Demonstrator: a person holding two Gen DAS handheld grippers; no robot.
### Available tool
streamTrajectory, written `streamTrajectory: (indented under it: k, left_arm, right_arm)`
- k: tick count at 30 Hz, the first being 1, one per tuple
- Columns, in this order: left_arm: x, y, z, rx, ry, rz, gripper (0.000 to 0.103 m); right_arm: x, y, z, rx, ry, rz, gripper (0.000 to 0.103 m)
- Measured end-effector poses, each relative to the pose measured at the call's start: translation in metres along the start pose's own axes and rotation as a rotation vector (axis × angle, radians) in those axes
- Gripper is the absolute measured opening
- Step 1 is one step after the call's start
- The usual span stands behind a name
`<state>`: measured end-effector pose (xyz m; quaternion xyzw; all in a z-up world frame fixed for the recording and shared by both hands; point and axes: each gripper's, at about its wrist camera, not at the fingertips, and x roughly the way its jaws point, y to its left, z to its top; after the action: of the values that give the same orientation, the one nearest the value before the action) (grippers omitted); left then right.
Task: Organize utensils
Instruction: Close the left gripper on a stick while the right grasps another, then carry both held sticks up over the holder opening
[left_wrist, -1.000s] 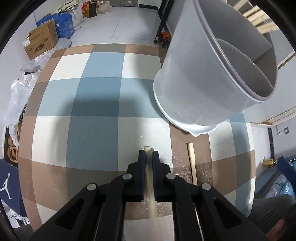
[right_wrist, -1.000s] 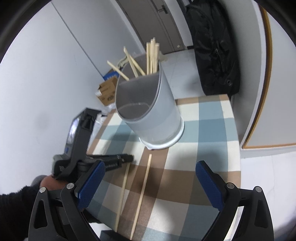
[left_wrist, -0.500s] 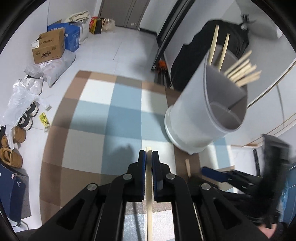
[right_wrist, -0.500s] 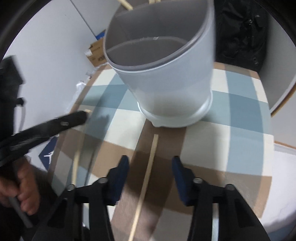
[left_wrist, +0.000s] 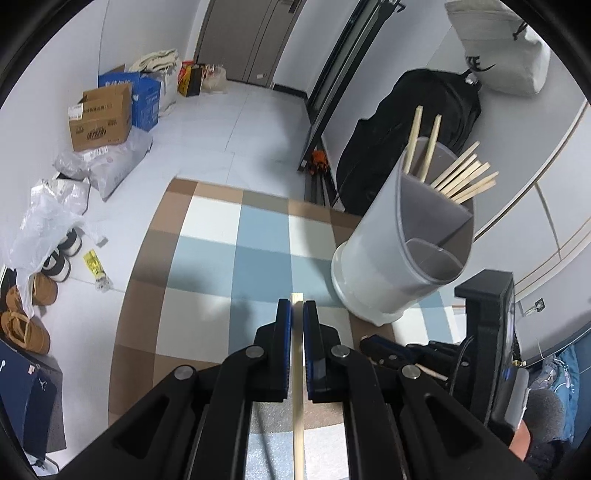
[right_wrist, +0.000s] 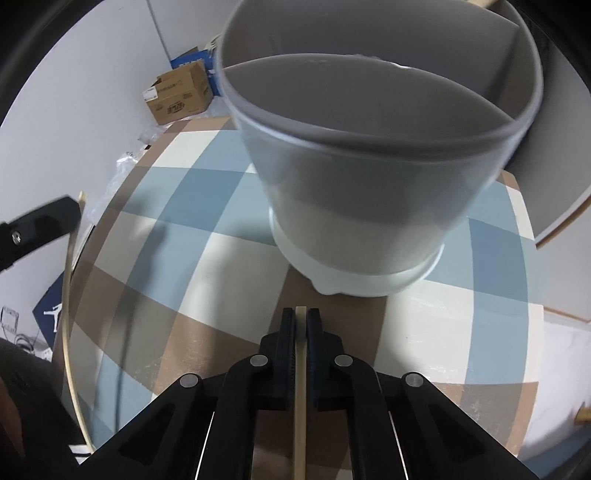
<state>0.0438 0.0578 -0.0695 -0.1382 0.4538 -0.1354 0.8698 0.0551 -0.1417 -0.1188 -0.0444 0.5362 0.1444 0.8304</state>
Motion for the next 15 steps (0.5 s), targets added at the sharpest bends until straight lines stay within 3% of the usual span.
streamTrajectory:
  k: [7, 15]
  left_arm:
    - [-0.022, -0.003, 0.008, -0.01, -0.088, -0.014, 0.002]
    - [-0.047, -0.016, 0.024, -0.003, -0.2, -0.041, 0.002]
  right_arm:
    - [-0.052, -0.001, -0.001, -0.006, -0.169, 0.049, 0.005]
    - [-0.145, -0.003, 0.006, 0.002, -0.464, 0.136, 0.005]
